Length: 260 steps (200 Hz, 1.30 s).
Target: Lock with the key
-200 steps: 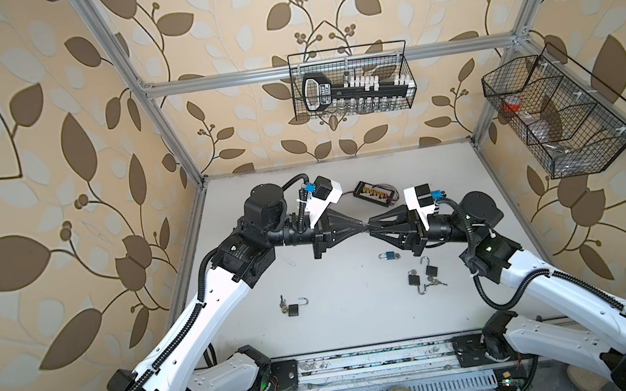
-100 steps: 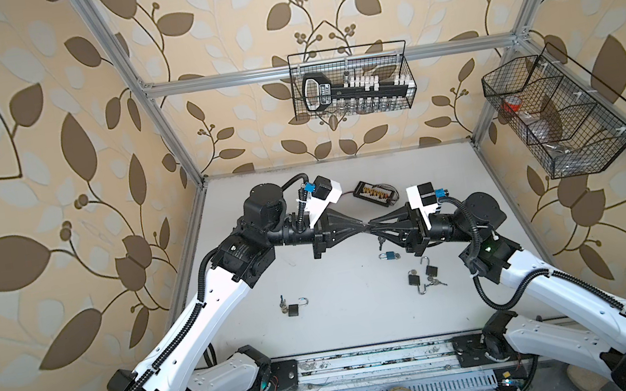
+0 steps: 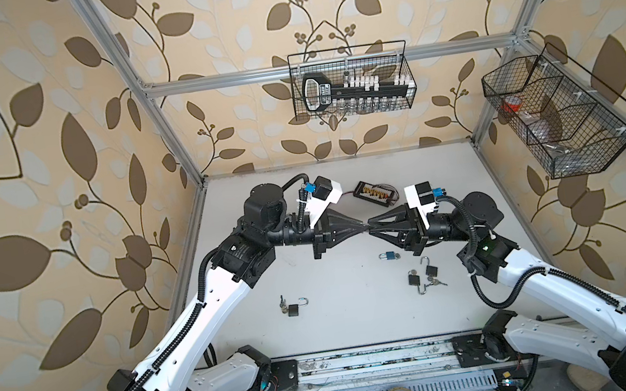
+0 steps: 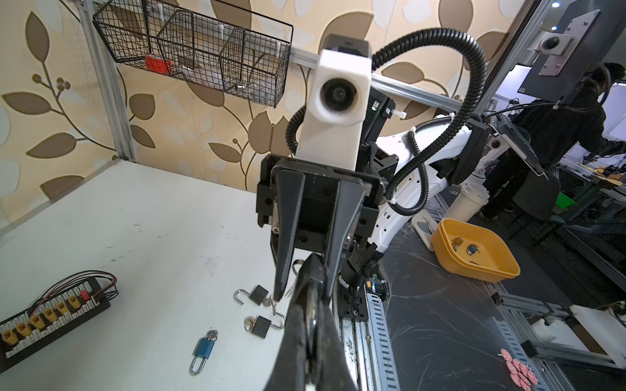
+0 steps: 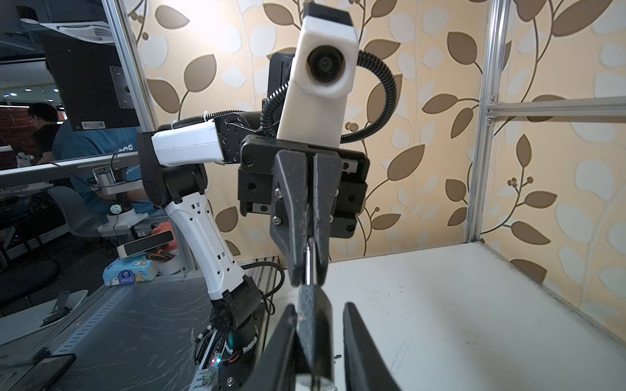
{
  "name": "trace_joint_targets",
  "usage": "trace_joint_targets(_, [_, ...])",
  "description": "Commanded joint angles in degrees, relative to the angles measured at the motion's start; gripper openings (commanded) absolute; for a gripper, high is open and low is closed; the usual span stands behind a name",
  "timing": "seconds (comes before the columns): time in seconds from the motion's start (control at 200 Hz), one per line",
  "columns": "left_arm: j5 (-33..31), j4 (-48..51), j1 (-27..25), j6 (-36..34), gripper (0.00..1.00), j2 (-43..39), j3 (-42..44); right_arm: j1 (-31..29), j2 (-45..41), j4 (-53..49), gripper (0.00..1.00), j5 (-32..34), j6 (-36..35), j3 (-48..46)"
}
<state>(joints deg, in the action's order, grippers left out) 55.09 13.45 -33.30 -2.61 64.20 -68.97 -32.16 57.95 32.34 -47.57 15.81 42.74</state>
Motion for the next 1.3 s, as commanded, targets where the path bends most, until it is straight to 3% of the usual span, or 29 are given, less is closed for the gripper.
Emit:
trace_joint_targets(0.0, [2.0,-3.0,0.2,0.0,0.0,-1.8,0.0,-0.4,-0.1,0.7,0.21,0.1,0.1,-0.9])
trace_joint_targets(0.17, [1.9,-3.1,0.3,0.0,0.0,-2.0,0.0,-0.4,0.0,0.1,0.19,0.6,-0.2,-1.1])
trace_joint_targets(0.365, [1.4,-3.1,0.5,0.0,0.0,-2.3,0.2,-0.3,-0.4,-1.1,0.0,1.5,0.2,-1.0])
trace_joint_targets(0.425, [0.8,-3.0,0.5,0.0,0.0,-2.5,0.2,-0.3,-0.4,-2.8,0.0,1.9,0.6,-0.4])
trace_joint_targets(0.625, [-1.6,-2.0,0.7,-1.0,0.31,-3.0,0.4,3.6,1.7,-8.3,0.0,-6.9,7.5,4.1])
trace_joint_targets(0.72, [-2.7,-1.8,0.8,-1.3,0.4,-3.4,0.5,5.2,2.9,-13.7,0.0,-12.0,7.7,7.2])
trace_joint_targets(1.03, [-1.2,-0.5,0.9,-2.0,0.5,-1.8,-0.2,5.8,3.5,-20.4,0.0,-16.3,6.7,10.8])
trace_joint_targets(1.295, [0.1,0.9,0.9,-2.3,0.47,0.2,-1.1,5.8,3.2,-18.5,0.0,-16.1,7.2,10.4])
